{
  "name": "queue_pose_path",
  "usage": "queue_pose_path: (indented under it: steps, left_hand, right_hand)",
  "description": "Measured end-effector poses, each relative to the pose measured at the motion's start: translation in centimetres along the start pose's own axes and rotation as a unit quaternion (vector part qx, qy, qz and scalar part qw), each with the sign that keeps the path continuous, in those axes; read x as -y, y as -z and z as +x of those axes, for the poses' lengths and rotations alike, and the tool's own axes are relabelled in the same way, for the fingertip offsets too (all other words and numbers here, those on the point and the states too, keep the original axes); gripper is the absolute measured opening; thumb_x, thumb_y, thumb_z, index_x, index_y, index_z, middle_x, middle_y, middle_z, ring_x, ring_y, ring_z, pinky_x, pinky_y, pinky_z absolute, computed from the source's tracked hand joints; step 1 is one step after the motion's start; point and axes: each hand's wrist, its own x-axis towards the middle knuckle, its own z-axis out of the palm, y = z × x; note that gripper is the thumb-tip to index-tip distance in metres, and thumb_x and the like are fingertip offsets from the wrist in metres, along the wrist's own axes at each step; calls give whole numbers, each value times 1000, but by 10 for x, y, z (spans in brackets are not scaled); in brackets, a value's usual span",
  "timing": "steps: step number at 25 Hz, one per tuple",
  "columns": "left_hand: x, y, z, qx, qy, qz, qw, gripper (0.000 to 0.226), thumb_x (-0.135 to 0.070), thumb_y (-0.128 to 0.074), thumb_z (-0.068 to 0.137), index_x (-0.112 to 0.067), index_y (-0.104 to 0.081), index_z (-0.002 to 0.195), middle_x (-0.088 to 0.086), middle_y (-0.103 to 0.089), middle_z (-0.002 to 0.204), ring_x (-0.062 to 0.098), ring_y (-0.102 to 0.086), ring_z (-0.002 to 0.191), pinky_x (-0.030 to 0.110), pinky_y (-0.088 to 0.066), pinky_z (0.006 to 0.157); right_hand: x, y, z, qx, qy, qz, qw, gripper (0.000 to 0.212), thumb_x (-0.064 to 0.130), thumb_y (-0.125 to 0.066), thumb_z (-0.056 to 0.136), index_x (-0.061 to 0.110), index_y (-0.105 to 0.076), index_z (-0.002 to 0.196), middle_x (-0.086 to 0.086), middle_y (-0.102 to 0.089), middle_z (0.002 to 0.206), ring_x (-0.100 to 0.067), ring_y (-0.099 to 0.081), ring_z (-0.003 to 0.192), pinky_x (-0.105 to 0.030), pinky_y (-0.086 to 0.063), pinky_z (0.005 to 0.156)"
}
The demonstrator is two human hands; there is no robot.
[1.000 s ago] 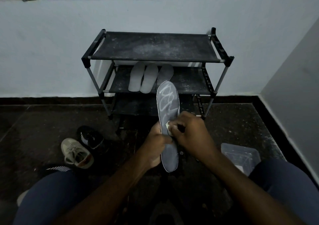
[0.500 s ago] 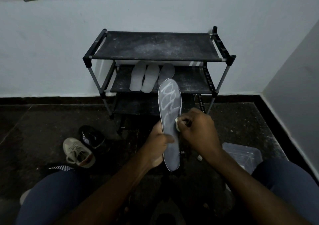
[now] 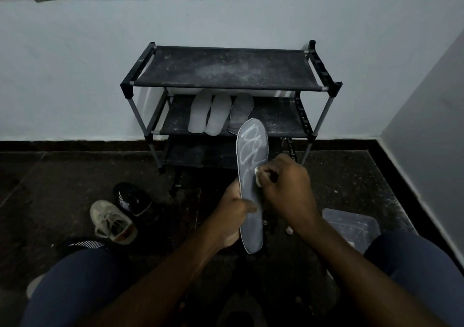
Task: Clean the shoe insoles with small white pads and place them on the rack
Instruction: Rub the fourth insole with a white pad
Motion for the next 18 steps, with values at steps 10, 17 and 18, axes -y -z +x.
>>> queue_pose_path:
  steps: [10, 17, 18]
  left_hand:
    - [-2, -1, -1, 21, -12, -40, 999, 78, 13, -51, 65, -7, -51, 141, 16, -70, 116, 31, -66, 110, 35, -54, 85]
    - [-4, 0, -1, 12, -25, -46, 999, 76, 9, -53, 68, -11, -52, 141, 14, -71, 114, 24, -69, 102, 30, -56, 81]
    - [-3, -1, -1, 11, -29, -46, 998, 74, 9, -53, 71, -10, -51, 142, 15, -70, 118, 26, -69, 106, 31, -56, 84]
  right_hand:
    - [4, -3, -4, 27, 31, 11, 999, 10, 14, -67, 90, 14, -74, 83, 3, -63, 89, -8, -61, 76, -34, -53, 73]
    - [-4, -1, -1, 14, 23, 38, 999, 8, 13, -69, 88, 17, -75, 84, 4, -65, 89, -8, -63, 77, -38, -55, 73]
    - [-1, -2, -2, 14, 34, 43, 998, 8, 11, -69, 88, 14, -75, 86, 2, -66, 90, -9, -64, 79, -36, -55, 75]
